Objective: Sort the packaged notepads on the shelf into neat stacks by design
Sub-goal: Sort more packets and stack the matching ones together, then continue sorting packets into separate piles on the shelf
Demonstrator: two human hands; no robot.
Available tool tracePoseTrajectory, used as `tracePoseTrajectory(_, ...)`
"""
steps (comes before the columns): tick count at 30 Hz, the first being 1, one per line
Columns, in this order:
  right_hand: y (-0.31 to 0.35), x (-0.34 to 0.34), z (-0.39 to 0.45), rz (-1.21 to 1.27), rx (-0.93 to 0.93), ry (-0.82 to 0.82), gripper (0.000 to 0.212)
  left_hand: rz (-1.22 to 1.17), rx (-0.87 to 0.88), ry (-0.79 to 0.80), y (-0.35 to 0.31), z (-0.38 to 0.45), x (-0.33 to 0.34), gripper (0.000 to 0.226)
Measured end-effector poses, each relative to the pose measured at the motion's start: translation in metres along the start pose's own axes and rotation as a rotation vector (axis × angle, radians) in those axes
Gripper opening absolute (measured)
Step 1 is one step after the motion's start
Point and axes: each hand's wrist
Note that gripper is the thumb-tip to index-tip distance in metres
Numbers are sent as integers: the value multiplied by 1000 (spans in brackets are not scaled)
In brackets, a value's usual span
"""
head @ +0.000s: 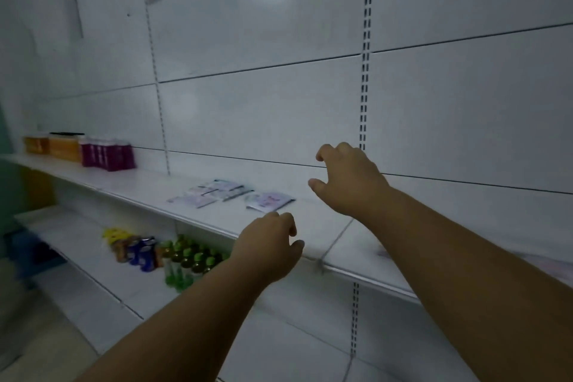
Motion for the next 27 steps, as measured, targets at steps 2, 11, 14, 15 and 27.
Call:
tracePoseTrajectory(2, 31, 21, 28, 36, 13, 26, 46, 31, -26, 21, 52, 5, -12, 29)
tracePoseTrajectory(11, 71, 118, 124, 1, 85, 132, 48, 46, -16, 56, 168, 86, -13, 31)
tracePoseTrajectory(14, 70, 154, 159, -3, 87, 142, 48, 42, -3, 42, 189, 123, 1, 31)
tracePoseTrajectory(15, 70, 164, 171, 0, 87, 154, 48, 29, -12, 51, 194, 136, 6, 31)
tracePoseTrajectory(27, 66, 240, 237, -111, 286, 208, 48, -70, 214, 78, 239, 263, 48, 30)
Point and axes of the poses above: each hand's wrist, its own z-axis towards the middle knuckle, its own x-axis out of the palm, y = z × x, and after that the axes turned 8 degrees about -x, right-handed
